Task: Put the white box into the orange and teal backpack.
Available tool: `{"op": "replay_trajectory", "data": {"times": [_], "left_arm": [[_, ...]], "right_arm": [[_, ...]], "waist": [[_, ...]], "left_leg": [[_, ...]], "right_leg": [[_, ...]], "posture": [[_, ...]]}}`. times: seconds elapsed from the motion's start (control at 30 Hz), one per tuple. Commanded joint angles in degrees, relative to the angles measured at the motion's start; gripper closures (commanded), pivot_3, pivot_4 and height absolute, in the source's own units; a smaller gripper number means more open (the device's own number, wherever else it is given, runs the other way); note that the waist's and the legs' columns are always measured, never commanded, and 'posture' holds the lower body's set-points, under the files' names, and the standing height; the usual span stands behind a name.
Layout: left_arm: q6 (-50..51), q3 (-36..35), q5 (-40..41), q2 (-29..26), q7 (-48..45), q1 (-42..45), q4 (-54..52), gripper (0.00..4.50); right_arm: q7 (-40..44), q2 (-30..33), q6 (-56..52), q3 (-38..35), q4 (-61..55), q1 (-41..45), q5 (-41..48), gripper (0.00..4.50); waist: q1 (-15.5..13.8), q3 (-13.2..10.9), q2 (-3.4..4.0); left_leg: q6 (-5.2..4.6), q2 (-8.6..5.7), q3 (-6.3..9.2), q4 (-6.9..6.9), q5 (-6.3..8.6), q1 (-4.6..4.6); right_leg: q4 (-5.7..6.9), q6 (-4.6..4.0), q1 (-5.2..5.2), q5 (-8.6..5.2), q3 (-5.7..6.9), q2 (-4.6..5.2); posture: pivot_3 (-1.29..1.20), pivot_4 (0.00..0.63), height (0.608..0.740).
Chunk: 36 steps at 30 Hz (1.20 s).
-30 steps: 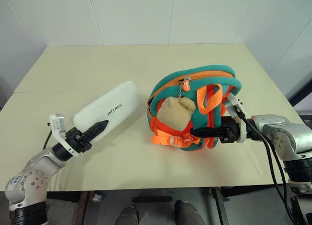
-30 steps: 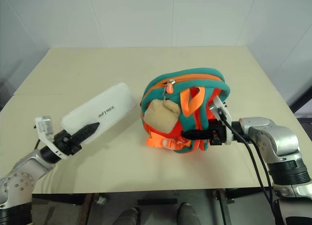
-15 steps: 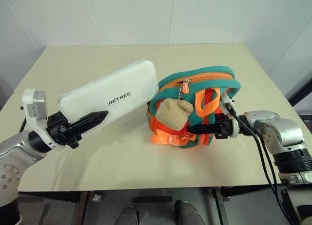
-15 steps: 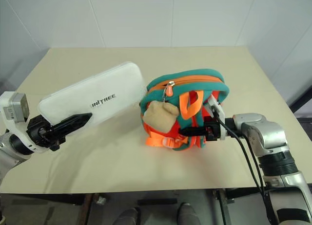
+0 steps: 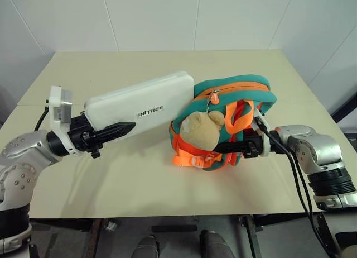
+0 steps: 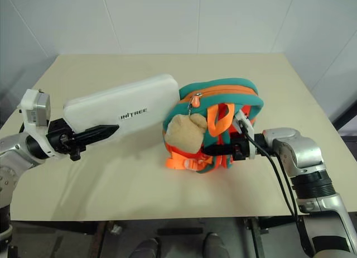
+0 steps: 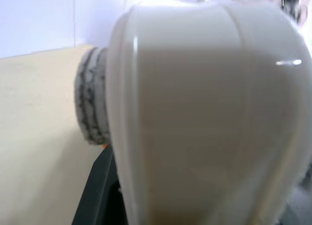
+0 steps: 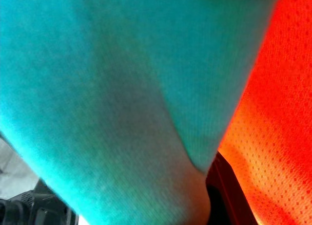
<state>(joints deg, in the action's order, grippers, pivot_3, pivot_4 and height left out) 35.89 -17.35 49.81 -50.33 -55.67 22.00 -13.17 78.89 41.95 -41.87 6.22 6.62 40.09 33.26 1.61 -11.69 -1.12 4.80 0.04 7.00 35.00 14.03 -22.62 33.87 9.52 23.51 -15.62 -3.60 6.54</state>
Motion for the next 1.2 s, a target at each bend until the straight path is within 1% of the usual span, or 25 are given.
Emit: {"op": "replay_trajectory", "data": {"times": [0.03,0.1,0.17,0.23,0.3,0.43,0.5,0.57,0.63,0.7,0.73,0.77,0.83,1.0,1.07,1.1,1.13,1.2], "left_arm": [[-3.1,4.0,-5.1,-2.0,-5.5,4.1,3.8,3.06],[-7.2,7.7,-10.3,-3.9,-10.1,5.9,6.3,3.06],[-11.6,12.0,-15.8,-4.7,-13.2,8.6,9.0,3.06],[-15.8,17.9,-21.8,-3.6,-14.9,14.3,10.5,3.06],[-15.5,20.9,-23.1,-0.7,-14.7,19.5,11.7,3.06],[-11.5,28.7,-27.6,8.2,-13.2,30.7,15.7,3.06],[-10.4,29.8,-27.6,13.0,-13.2,33.8,17.8,3.06],[-10.2,30.1,-28.0,16.3,-13.1,35.4,19.4,3.06],[-9.3,32.1,-30.0,19.2,-12.3,35.7,20.4,3.06],[-9.0,32.9,-31.2,21.0,-12.0,34.6,21.0,3.06],[-6.8,32.9,-30.8,21.2,-12.6,34.3,21.1,3.06],[-7.1,33.3,-31.9,21.1,-12.7,33.8,21.4,3.06],[-8.5,33.2,-34.1,21.4,-11.1,33.2,22.4,2.34],[-8.0,28.8,-32.3,22.7,-8.9,31.6,21.4,0.97],[-8.6,26.8,-31.7,22.4,-8.6,31.2,21.2,0.48],[-9.4,25.6,-31.5,21.4,-9.3,31.1,21.7,0.19],[-10.2,24.7,-31.4,20.2,-10.3,31.1,22.3,0.01],[-12.0,22.9,-31.3,17.9,-11.9,31.4,24.0,0.01]], "right_arm": [[1.0,0.7,-0.2,-1.4,-1.9,1.7,0.8,4.43],[0.7,0.3,-0.2,-1.7,-2.1,2.0,0.9,4.43],[0.3,-0.1,-0.3,-2.0,-2.3,2.3,1.2,4.43],[-0.2,-0.6,-0.5,-2.1,-3.1,2.2,1.5,4.43],[-0.4,-1.0,-0.6,-2.2,-3.7,2.1,1.7,4.43],[-2.6,-2.9,-0.4,-2.6,-5.4,0.6,1.8,4.43],[-3.5,-3.5,-0.4,-2.7,-6.3,-0.3,1.9,4.43],[-4.2,-3.9,-0.5,-2.9,-7.0,-0.9,2.0,4.43],[-5.2,-4.3,-0.3,-3.3,-8.0,-1.8,2.0,4.43],[-6.6,-4.7,-0.2,-3.9,-8.8,-2.6,2.1,4.43],[-7.1,-4.8,-0.2,-4.3,-9.0,-3.0,2.2,4.43],[-7.6,-4.8,-0.2,-4.6,-9.3,-3.5,2.3,4.43],[-8.2,-4.8,-0.2,-5.0,-9.9,-4.5,2.4,4.43],[-9.2,-4.8,0.0,-5.3,-10.9,-6.3,2.7,4.43],[-9.4,-4.9,0.1,-5.2,-10.9,-6.4,2.7,4.43],[-9.4,-4.9,0.1,-5.1,-10.8,-6.3,2.7,4.43],[-9.5,-5.0,0.2,-5.0,-10.7,-6.3,2.7,4.43],[-9.4,-5.0,0.4,-4.8,-10.4,-6.2,2.5,4.43]], "waist": [[0.0,0.0,0.00],[0.0,0.0,0.00],[0.0,0.0,0.00],[-0.1,0.0,0.00],[-0.5,0.0,0.00],[-0.3,0.0,0.00],[-0.2,0.0,0.00],[0.2,0.0,0.02],[0.4,0.0,0.04],[0.4,0.0,0.04],[0.3,0.0,0.04],[0.2,0.0,0.04],[0.0,0.0,0.04],[-0.1,0.0,0.04],[0.0,0.0,0.04],[0.1,0.0,0.04],[0.1,0.0,0.04],[0.2,0.0,0.04]], "left_leg": [[0.00,0.00,0.00,0.00,0.00,0.00],[0.00,0.00,0.01,0.01,0.00,-0.01],[0.00,0.00,0.00,-0.01,0.00,-0.01],[0.00,0.00,0.02,-0.04,0.00,-0.01],[0.00,0.00,0.06,-0.01,0.00,-0.03],[-0.02,-0.05,0.09,0.06,0.00,-0.16],[-0.02,-0.05,0.11,0.08,0.00,-0.25],[-0.01,-0.05,0.11,0.10,-0.02,-0.36],[0.04,-0.04,0.09,0.09,-0.05,-0.44],[0.06,-0.04,0.09,0.09,-0.06,-0.45],[0.07,-0.04,0.09,0.10,-0.06,-0.45],[0.07,-0.04,0.09,0.10,-0.06,-0.45],[0.06,-0.05,0.10,0.15,-0.06,-0.45],[-0.05,-0.07,0.15,0.23,-0.06,-0.42],[-0.05,-0.07,0.16,0.25,-0.08,-0.40],[-0.05,-0.07,0.15,0.25,-0.08,-0.36],[-0.05,-0.07,0.16,0.25,-0.10,-0.34],[-0.03,-0.07,0.16,0.25,-0.11,-0.30]], "right_leg": [[0.00,0.00,0.00,0.00,0.00,0.00],[0.01,0.02,0.00,0.01,0.00,0.00],[0.01,0.07,0.01,0.03,0.00,0.00],[0.01,0.12,0.01,0.04,0.02,-0.01],[0.01,0.16,-0.02,0.06,0.05,0.00],[0.03,0.29,0.03,0.12,0.04,0.00],[0.05,0.31,0.11,0.11,0.04,0.00],[0.22,0.35,0.21,0.10,0.04,0.00],[0.25,0.37,0.30,0.09,0.04,0.00],[0.27,0.41,0.31,0.02,0.04,0.00],[0.27,0.41,0.30,0.02,0.04,0.01],[0.26,0.42,0.30,0.02,0.04,0.01],[0.26,0.42,0.29,0.02,0.04,0.01],[0.26,0.41,0.26,0.03,0.04,0.02],[0.31,0.41,0.26,0.04,0.04,0.02],[0.36,0.41,0.26,0.04,0.03,0.01],[0.40,0.41,0.26,0.04,0.03,0.01],[0.48,0.39,0.27,0.03,0.03,0.00]], "posture": [[0.00,0.150,0.740],[0.00,0.150,0.740],[0.00,0.150,0.740],[0.00,0.150,0.740],[0.00,0.150,0.740],[0.00,0.150,0.740],[0.00,0.150,0.740],[0.00,0.150,0.740],[0.00,0.150,0.740],[0.00,0.150,0.740],[0.00,0.150,0.740],[0.00,0.150,0.740],[0.00,0.150,0.740],[0.00,0.150,0.740],[0.00,0.150,0.740],[0.00,0.150,0.740],[0.00,0.150,0.740],[0.00,0.150,0.740]]}}
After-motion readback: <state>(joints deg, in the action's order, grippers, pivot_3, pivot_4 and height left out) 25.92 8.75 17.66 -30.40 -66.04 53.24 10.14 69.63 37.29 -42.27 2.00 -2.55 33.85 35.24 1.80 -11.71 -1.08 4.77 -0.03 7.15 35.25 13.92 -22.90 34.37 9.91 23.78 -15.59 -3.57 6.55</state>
